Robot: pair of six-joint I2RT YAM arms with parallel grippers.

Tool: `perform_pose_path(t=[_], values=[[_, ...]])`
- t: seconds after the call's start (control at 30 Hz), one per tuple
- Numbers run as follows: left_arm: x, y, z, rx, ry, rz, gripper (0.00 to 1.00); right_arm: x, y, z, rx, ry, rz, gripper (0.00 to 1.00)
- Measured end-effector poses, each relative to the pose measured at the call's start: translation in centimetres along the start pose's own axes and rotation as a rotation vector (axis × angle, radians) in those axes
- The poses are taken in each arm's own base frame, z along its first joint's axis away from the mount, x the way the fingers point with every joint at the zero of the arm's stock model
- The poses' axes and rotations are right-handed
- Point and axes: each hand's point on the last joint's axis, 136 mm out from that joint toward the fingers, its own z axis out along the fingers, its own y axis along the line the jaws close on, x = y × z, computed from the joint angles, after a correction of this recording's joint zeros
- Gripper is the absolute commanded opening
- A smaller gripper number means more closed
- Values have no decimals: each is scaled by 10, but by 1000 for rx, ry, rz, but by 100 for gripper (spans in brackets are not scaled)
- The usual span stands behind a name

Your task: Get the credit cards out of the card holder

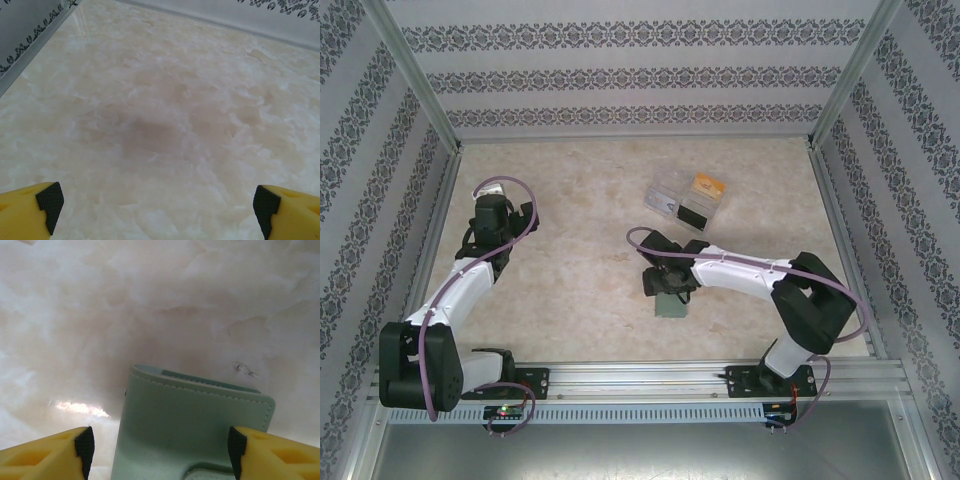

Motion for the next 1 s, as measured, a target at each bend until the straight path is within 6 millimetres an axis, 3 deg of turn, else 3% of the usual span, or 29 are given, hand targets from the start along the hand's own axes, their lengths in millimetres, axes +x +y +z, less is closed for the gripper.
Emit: perform_pose_path(t=[0.2, 0.37, 0.63, 0.77, 0.87, 1.0], values=[[1, 0, 1, 0, 2, 0, 99, -4, -1, 14, 59, 14, -3, 68], [3, -1, 2, 2, 10, -1, 99, -18, 10, 21, 78, 3, -25, 66], [6, -6, 3, 32, 32, -37, 99, -65, 50, 42, 39, -68, -71, 67], [8, -12, 2, 64, 54, -50, 99, -79, 58, 27, 6, -108, -74, 72], [7, -16, 2, 83, 70, -59, 99, -83, 57, 1, -44, -135, -69, 80], [6, -21, 2, 105, 81, -70, 99, -73, 35, -27, -84, -128, -32, 88]])
